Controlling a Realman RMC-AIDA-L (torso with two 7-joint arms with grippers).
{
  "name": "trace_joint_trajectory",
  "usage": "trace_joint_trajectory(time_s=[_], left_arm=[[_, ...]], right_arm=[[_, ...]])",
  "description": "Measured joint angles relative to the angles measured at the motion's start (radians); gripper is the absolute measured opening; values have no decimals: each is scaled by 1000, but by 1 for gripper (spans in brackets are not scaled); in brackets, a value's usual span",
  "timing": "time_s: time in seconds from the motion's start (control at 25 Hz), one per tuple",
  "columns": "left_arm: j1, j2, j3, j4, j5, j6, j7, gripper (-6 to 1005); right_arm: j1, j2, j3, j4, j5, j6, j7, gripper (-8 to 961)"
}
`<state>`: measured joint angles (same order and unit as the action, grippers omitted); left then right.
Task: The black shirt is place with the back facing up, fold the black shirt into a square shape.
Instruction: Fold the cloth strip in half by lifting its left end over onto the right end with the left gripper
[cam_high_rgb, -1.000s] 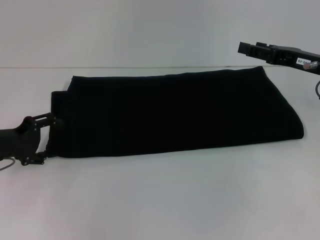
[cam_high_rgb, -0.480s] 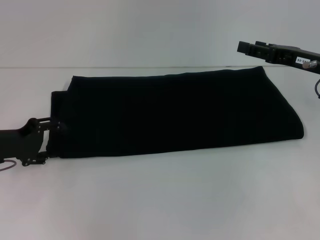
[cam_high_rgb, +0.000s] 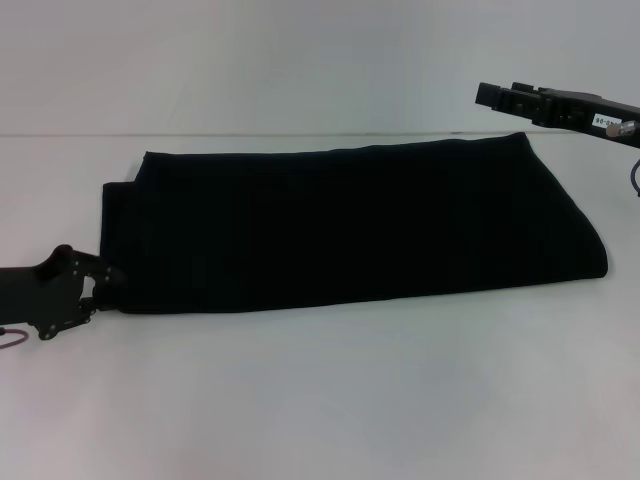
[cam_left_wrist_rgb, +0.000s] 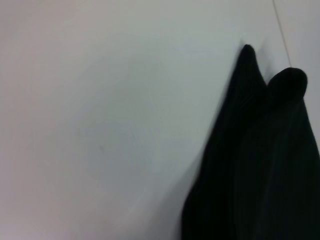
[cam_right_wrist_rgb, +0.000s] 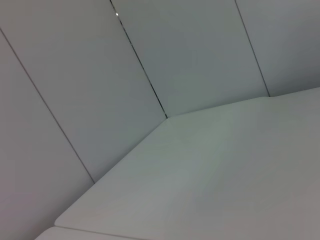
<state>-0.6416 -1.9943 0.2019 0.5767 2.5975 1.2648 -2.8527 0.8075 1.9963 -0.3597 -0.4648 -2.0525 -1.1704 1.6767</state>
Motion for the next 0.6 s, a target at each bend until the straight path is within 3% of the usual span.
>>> trace_joint_trajectory(time_s=[0.24, 0.44, 0.6], left_arm=[[9, -4, 1, 0, 10, -7, 23, 399], [13, -6, -3, 0, 9, -9, 72, 131], [22, -9, -13, 0, 1, -10, 143, 62]], right_arm=[[-1, 1, -1, 0, 0, 0, -1, 737], [-2, 4, -1, 0, 0, -1, -1, 737], [-2, 7, -1, 0, 0, -1, -1, 737]])
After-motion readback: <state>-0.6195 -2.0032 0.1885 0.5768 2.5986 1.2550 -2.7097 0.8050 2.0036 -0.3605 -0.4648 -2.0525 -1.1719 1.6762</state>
